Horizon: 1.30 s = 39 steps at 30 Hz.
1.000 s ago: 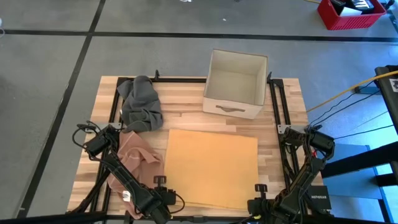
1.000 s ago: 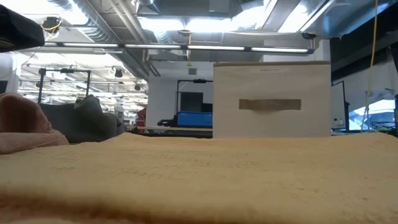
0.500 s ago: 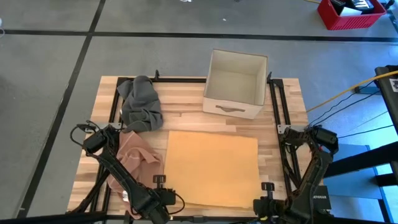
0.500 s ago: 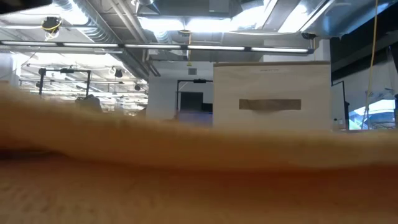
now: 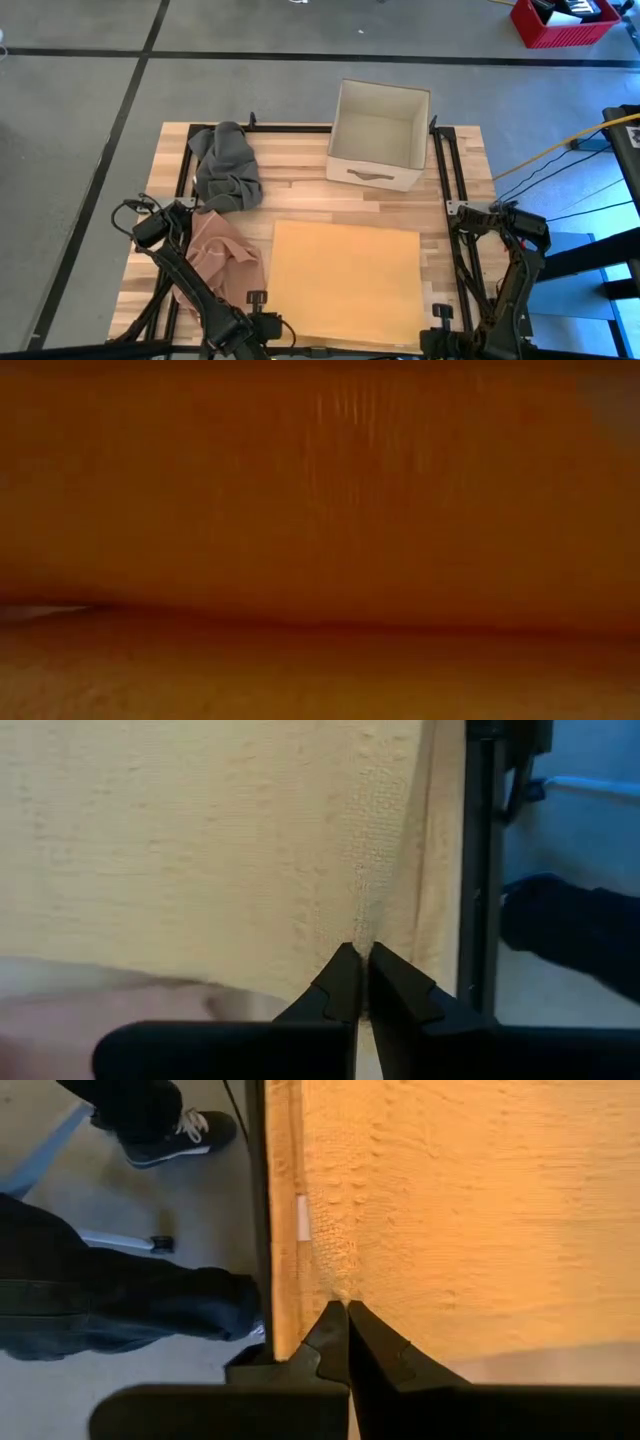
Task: Fold towel
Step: Fold the yellow towel
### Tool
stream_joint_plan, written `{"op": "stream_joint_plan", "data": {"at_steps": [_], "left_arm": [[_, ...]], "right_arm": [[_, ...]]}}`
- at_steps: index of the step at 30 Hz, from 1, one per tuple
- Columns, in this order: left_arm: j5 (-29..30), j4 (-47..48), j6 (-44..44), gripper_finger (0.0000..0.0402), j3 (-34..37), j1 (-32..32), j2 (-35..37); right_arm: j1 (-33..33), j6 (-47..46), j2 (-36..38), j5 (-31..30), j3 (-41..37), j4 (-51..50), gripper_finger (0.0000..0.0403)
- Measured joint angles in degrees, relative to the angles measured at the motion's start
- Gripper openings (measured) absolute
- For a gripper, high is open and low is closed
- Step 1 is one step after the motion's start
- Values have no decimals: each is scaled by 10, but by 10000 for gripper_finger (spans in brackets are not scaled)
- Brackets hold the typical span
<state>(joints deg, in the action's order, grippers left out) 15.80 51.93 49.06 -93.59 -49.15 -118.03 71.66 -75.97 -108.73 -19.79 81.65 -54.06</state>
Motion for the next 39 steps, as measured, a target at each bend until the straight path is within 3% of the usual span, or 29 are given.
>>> {"op": "stream_joint_plan", "data": {"at_steps": [5, 15, 22, 25, 30, 36, 39], "left_arm": [[-32, -19, 1, 11, 3, 0, 0], [-37, -21, 3, 12, 3, -9, 0], [-37, -26, -14, 15, 3, -9, 0], [-38, -38, -14, 33, 3, -6, -1], [-55, -55, -12, 96, 3, -3, -1], [-212, -44, 15, 148, -19, 11, -1], [-178, -44, -14, 154, -30, 17, -1]], "right_arm": [[-1, 12, -1, 18, 0, 28, 0], [-1, 12, -1, 24, 0, 54, 2], [0, 12, -1, 25, 0, 47, 35], [0, 12, -1, 30, 0, 46, 62], [0, 12, -1, 31, 0, 45, 115], [-2, 13, -1, 63, 0, 45, 160], [-10, 19, -1, 36, 0, 40, 166]]}}
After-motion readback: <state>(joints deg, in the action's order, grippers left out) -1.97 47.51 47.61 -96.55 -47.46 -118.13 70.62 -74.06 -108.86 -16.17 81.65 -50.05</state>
